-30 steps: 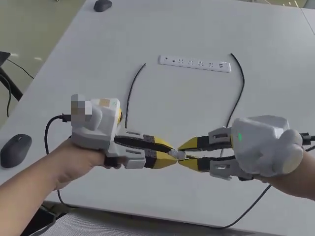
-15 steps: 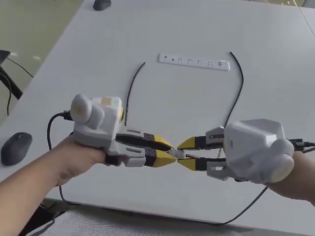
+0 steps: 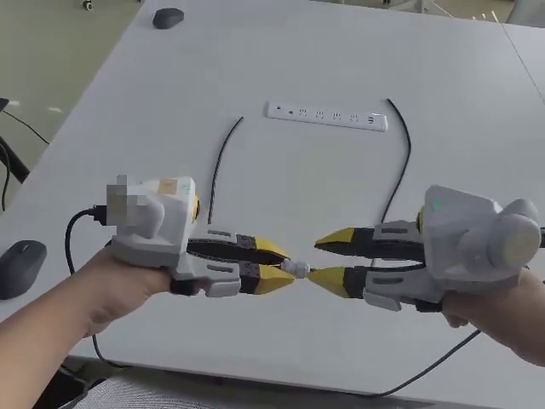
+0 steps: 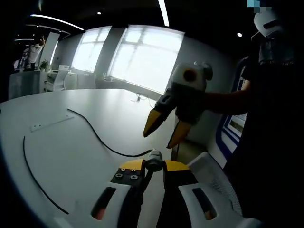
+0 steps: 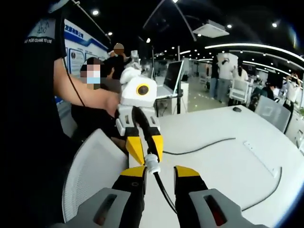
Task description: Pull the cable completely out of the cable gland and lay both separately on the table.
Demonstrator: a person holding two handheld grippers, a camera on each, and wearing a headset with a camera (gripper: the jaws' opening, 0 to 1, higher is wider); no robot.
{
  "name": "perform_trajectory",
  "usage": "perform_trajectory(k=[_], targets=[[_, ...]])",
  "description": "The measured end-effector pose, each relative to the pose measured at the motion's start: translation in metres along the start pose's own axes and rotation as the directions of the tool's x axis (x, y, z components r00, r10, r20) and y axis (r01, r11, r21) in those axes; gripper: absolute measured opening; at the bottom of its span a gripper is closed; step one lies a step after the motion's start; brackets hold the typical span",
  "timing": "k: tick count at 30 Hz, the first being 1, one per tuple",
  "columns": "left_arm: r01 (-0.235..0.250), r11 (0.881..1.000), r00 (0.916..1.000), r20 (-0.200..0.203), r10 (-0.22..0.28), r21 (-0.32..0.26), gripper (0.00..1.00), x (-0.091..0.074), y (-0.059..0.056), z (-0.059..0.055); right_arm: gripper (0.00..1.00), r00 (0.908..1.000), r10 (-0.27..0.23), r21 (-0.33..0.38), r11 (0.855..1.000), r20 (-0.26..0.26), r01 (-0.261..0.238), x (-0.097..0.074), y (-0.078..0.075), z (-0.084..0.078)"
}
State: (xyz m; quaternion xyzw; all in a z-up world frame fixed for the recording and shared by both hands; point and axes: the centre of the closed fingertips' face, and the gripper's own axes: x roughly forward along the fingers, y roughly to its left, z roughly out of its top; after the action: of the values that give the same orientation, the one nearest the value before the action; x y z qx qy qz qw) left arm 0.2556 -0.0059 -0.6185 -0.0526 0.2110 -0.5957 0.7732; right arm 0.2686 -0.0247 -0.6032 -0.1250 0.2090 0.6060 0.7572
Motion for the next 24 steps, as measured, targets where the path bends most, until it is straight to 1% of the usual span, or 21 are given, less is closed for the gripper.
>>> perform_trajectory(k=[1, 2, 3, 4, 5, 7, 9, 10, 11, 12, 13, 14, 15, 16, 17, 18, 20, 21, 22, 24], targets=[[-0.008, 1.0, 1.0, -0.005, 0.008, 0.013, 0.15, 0.0, 0.001, 0.0, 0.17, 0.9998, -0.02, -0.02, 1.0, 0.007, 0.02, -0.002, -0.002, 0.0], [-0.017, 1.0, 0.9998, -0.013, 0.017, 0.027, 0.15, -0.001, 0.001, 0.0, 0.15, 0.9978, -0.061, -0.077, 0.995, -0.024, 0.059, -0.004, -0.006, -0.005], [-0.018, 1.0, 0.9998, -0.012, 0.018, 0.023, 0.15, -0.001, 0.001, 0.0, 0.14, 0.9961, -0.075, -0.089, 0.993, -0.047, 0.07, -0.004, -0.005, -0.009], [-0.022, 0.999, 0.9997, -0.013, 0.022, 0.025, 0.15, -0.002, 0.001, 0.001, 0.13, 0.9948, -0.072, -0.096, 0.993, -0.072, 0.065, -0.002, 0.001, -0.013], [-0.024, 0.999, 0.9996, -0.013, 0.024, 0.028, 0.15, -0.002, 0.002, 0.001, 0.14, 0.995, -0.069, -0.094, 0.994, -0.073, 0.062, -0.001, 0.003, -0.014], [-0.027, 0.999, 0.9995, -0.018, 0.028, 0.028, 0.15, -0.002, 0.003, 0.002, 0.16, 0.9862, -0.115, -0.12, 0.988, -0.12, 0.1, 0.0, 0.003, -0.022], [-0.029, 0.999, 0.9993, -0.02, 0.03, 0.03, 0.15, -0.001, 0.005, 0.002, 0.13, 0.9745, -0.176, -0.181, 0.972, -0.139, 0.15, 0.003, 0.0, -0.025], [-0.031, 0.999, 0.9992, -0.024, 0.032, 0.031, 0.15, 0.0, 0.006, 0.002, 0.13, 0.9671, -0.214, -0.218, 0.959, -0.138, 0.181, 0.004, -0.001, -0.025], [-0.033, 0.999, 0.9991, -0.026, 0.034, 0.034, 0.15, 0.001, 0.005, 0.003, 0.12, 0.9658, -0.217, -0.234, 0.955, -0.142, 0.181, 0.006, 0.001, -0.025], [-0.033, 0.999, 0.9991, -0.027, 0.034, 0.035, 0.15, 0.001, 0.005, 0.004, 0.13, 0.9639, -0.224, -0.263, 0.948, -0.144, 0.181, 0.009, 0.004, -0.025], [-0.032, 0.999, 0.9991, -0.028, 0.033, 0.036, 0.15, 0.002, 0.005, 0.004, 0.14, 0.9578, -0.247, -0.286, 0.937, -0.146, 0.198, 0.01, 0.002, -0.025], [-0.034, 0.999, 0.9989, -0.03, 0.035, 0.037, 0.15, 0.003, 0.005, 0.005, 0.13, 0.9532, -0.26, -0.306, 0.93, -0.154, 0.205, 0.01, 0.002, -0.026], [-0.035, 0.999, 0.9988, -0.033, 0.036, 0.033, 0.15, 0.004, 0.006, 0.005, 0.1, 0.9553, -0.252, -0.322, 0.927, -0.155, 0.192, 0.013, 0.006, -0.026], [-0.033, 0.999, 0.9988, -0.034, 0.034, 0.027, 0.15, 0.004, 0.006, 0.005, 0.1, 0.9542, -0.256, -0.323, 0.926, -0.155, 0.196, 0.014, 0.005, -0.027], [-0.031, 0.999, 0.999, -0.032, 0.033, 0.032, 0.15, 0.004, 0.005, 0.006, 0.1, 0.947, -0.282, -0.336, 0.916, -0.153, 0.219, 0.015, 0.002, -0.026], [-0.032, 0.999, 0.999, -0.031, 0.033, 0.035, 0.15, 0.005, 0.006, 0.006, 0.09, 0.9446, -0.293, -0.343, 0.911, -0.149, 0.228, 0.014, 0.0, -0.025], [-0.031, 0.999, 0.999, -0.03, 0.032, 0.032, 0.15, 0.005, 0.006, 0.007, 0.08, 0.9459, -0.283, -0.343, 0.914, -0.158, 0.217, 0.015, 0.0, -0.025], [-0.033, 0.999, 0.999, -0.03, 0.034, 0.035, 0.15, 0.005, 0.006, 0.007, 0.09, 0.9486, -0.277, -0.351, 0.913, -0.153, 0.21, 0.016, 0.001, -0.023], [-0.033, 0.999, 0.999, -0.029, 0.034, 0.032, 0.15, 0.006, 0.007, 0.007, 0.08, 0.9491, -0.276, -0.357, 0.911, -0.152, 0.208, 0.016, 0.001, -0.023], [-0.033, 0.999, 0.999, -0.03, 0.034, 0.026, 0.15, 0.006, 0.008, 0.006, 0.05, 0.9466, -0.279, -0.379, 0.903, -0.161, 0.202, 0.017, 0.0, -0.024]])
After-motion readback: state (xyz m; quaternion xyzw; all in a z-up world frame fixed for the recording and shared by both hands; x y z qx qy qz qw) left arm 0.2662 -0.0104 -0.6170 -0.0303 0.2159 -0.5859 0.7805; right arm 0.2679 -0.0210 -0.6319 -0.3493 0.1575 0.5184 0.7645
